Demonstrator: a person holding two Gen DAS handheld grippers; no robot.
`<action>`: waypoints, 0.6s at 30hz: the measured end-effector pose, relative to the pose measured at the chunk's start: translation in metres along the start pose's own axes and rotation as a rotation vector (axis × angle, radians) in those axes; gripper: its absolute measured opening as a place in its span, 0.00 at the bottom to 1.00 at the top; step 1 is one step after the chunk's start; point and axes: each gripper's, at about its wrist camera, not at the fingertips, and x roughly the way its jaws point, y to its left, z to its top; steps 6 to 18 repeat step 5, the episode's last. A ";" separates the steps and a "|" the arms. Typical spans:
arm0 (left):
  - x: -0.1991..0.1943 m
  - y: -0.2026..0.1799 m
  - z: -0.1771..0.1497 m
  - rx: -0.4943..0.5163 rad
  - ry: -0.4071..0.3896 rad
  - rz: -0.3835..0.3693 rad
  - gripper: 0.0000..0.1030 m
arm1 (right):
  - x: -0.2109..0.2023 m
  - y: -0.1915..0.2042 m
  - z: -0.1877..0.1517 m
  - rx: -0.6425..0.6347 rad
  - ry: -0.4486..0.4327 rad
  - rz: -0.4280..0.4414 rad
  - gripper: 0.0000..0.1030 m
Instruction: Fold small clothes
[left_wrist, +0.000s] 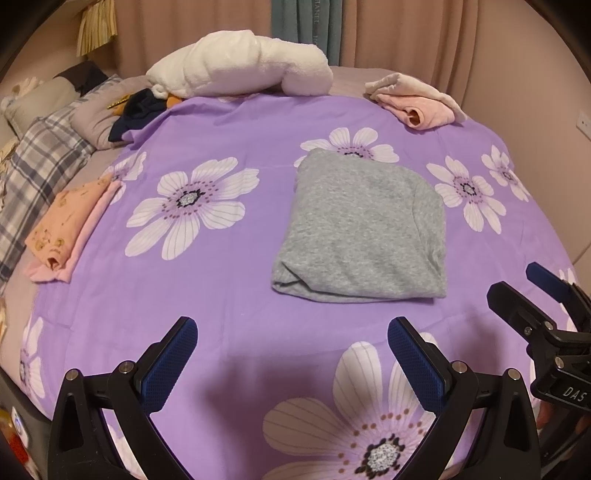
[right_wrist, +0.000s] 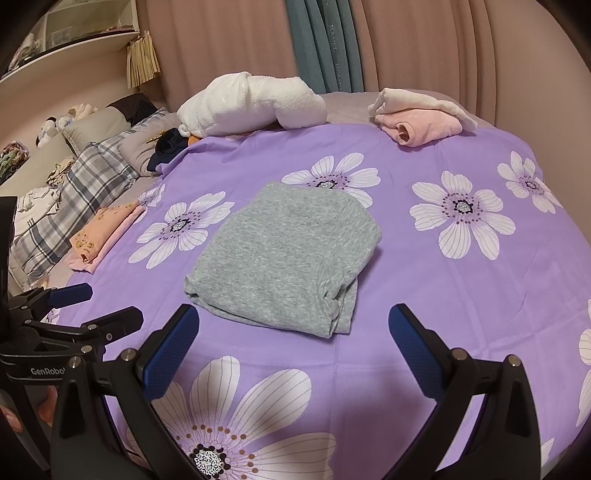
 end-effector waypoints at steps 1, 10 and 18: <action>0.000 0.000 0.000 0.002 -0.002 0.005 0.99 | 0.000 0.000 0.000 0.000 0.000 0.001 1.00; 0.000 0.001 0.000 0.002 -0.002 0.006 0.99 | 0.000 0.000 0.000 0.000 0.000 0.001 1.00; 0.000 0.001 0.000 0.002 -0.002 0.006 0.99 | 0.000 0.000 0.000 0.000 0.000 0.001 1.00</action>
